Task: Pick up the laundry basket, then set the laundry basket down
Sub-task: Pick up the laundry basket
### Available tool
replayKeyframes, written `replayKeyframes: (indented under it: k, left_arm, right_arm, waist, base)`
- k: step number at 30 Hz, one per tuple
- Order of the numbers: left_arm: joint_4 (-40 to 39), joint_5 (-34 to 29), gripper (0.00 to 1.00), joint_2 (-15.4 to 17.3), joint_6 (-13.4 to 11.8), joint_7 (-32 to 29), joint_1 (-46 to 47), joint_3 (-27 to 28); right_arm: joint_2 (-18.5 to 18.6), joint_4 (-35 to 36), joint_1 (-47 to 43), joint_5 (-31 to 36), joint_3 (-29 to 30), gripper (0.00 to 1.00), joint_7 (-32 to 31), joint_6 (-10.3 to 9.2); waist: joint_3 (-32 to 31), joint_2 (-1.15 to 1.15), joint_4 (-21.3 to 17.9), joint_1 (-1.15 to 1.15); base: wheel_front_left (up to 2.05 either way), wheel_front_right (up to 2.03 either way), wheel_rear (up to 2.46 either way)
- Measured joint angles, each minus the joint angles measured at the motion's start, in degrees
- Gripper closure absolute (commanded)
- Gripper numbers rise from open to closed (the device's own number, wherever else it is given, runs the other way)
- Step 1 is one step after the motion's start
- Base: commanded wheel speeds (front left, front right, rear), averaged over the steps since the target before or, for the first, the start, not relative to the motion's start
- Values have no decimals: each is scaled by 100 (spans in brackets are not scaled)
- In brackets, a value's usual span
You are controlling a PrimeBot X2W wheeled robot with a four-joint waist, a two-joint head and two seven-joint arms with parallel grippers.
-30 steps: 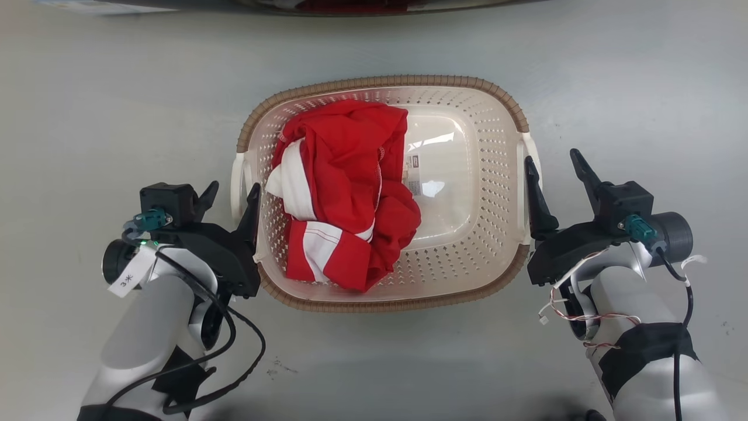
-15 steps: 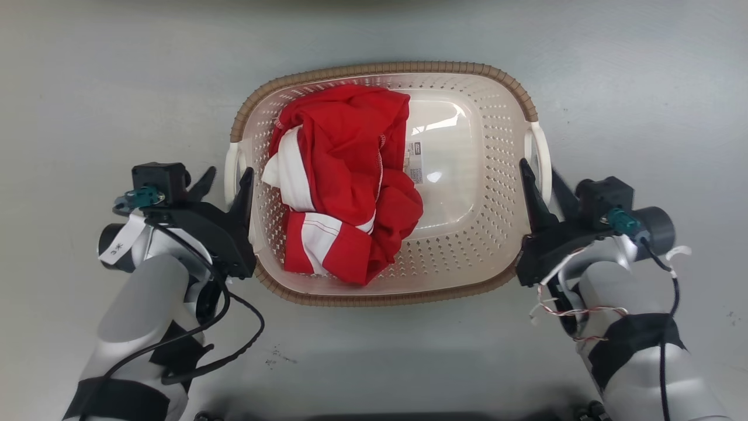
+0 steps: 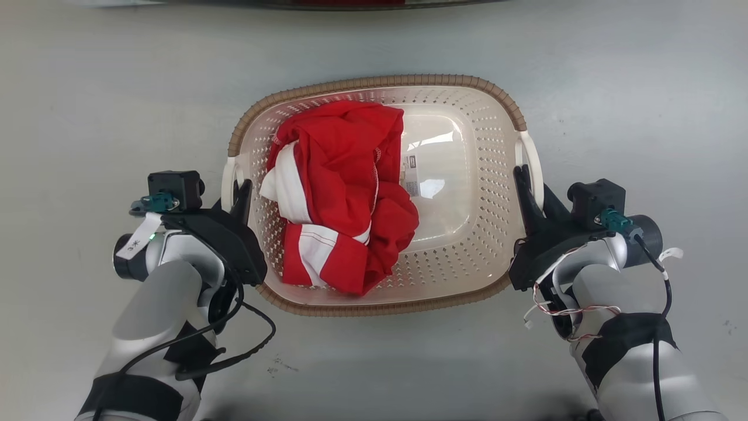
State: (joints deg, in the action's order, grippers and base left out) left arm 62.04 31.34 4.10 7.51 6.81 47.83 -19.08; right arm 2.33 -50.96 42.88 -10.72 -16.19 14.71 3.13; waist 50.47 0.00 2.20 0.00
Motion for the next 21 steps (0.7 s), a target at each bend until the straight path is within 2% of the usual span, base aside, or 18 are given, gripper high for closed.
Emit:
replayKeyframes:
  k: [13, 21]
  left_arm:
    - [446, 73, 100, -166, 7, -24, 43, -156]
    - [653, 163, 100, -229, 8, -346, 8, -240]
  right_arm:
    - [-26, -838, 118, -100, 13, 100, -9, 118]
    - [-47, -1272, 149, -146, -21, 100, -220, 218]
  waist:
    - [-587, 0, 20, 0]
    - [-1067, 0, 0, 0]
  base:
    - [0, 0, 0]
    - [0, 0, 0]
